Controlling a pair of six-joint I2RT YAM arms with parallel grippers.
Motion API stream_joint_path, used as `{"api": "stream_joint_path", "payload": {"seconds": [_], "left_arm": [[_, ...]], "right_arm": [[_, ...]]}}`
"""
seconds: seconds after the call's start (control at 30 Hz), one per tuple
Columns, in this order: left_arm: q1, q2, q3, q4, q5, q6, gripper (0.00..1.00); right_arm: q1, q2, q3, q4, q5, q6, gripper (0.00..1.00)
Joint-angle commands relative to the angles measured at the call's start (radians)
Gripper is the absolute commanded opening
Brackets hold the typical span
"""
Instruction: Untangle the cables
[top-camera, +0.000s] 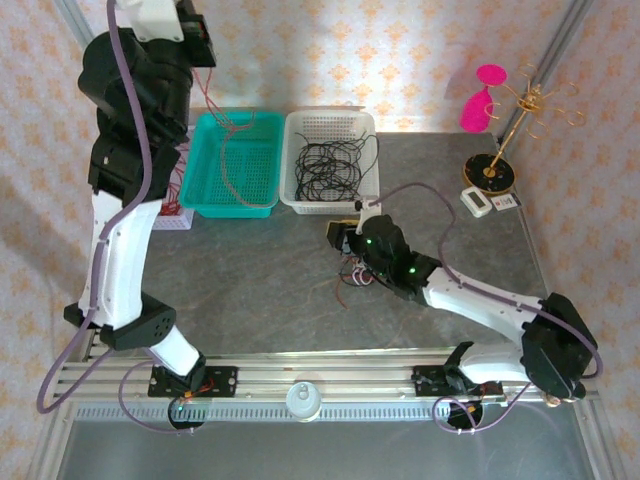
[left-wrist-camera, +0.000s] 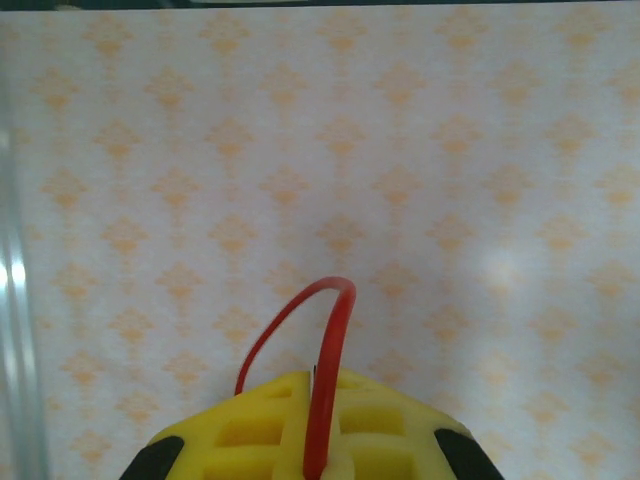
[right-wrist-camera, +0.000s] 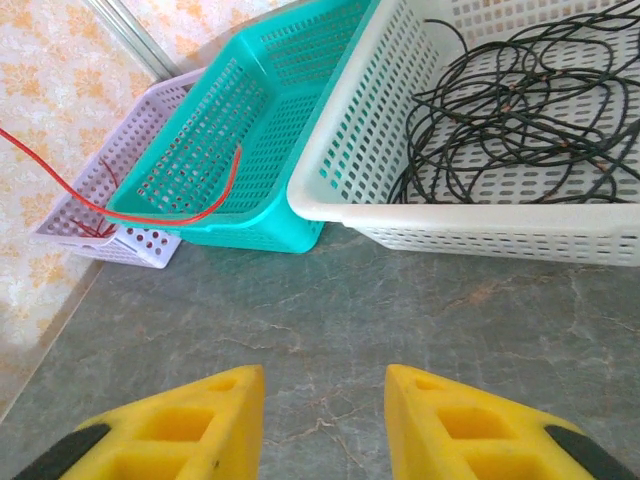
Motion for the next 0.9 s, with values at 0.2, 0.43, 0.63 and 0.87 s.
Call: {"api": "stream_joint_path", "payload": {"seconds": [0.2,0.43,0.63,0.87], "left_arm": [[0.245,0.06,-0.004,0.288,0.042,0.018,0.0],[0.509,0.092,-0.049,0.333,0.211,-0.175,0.0],[0.657,0.132,-0.172,0.388,0.341,-0.286,0.0],[0.673,0.23,-0.344,0.495,0.399,-0.341,0.0]], "right_arm": [[-0.005,0.157,0.148,-0.026,-0.102,0.015,0.38],[-0.005,0.291,0.316,-0.076,-0.168,0.024,0.38],[-0.005,0.363,0.401,-0.091,-0.205,0.065,0.37],[-0.005,0.433,0.507,-0.15,-0.257,0.111,0.34]]}}
